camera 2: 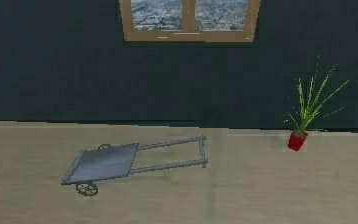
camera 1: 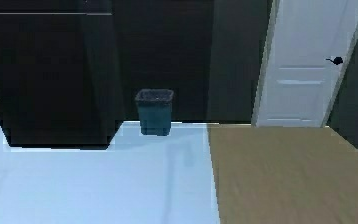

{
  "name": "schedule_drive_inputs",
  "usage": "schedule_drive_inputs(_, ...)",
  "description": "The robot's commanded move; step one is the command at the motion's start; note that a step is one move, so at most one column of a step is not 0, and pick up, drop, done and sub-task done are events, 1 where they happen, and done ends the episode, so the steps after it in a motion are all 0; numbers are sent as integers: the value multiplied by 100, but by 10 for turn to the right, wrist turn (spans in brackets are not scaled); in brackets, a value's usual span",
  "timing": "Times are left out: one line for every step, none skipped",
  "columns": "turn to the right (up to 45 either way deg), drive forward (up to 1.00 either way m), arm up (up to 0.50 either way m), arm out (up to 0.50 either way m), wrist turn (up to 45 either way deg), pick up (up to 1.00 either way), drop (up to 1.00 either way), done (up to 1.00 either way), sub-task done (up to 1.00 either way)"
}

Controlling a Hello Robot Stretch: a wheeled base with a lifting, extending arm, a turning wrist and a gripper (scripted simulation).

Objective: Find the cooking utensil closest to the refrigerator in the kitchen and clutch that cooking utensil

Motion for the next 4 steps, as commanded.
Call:
schedule_drive_inputs(-60,0,0,0,0,0,0,0,0)
schedule_drive_inputs(0,100,0,0,0,0,0,0,0)
schedule_drive_inputs(-60,0,0,0,0,0,0,0,0)
schedule_drive_inputs(0,60,0,0,0,0,0,0,0)
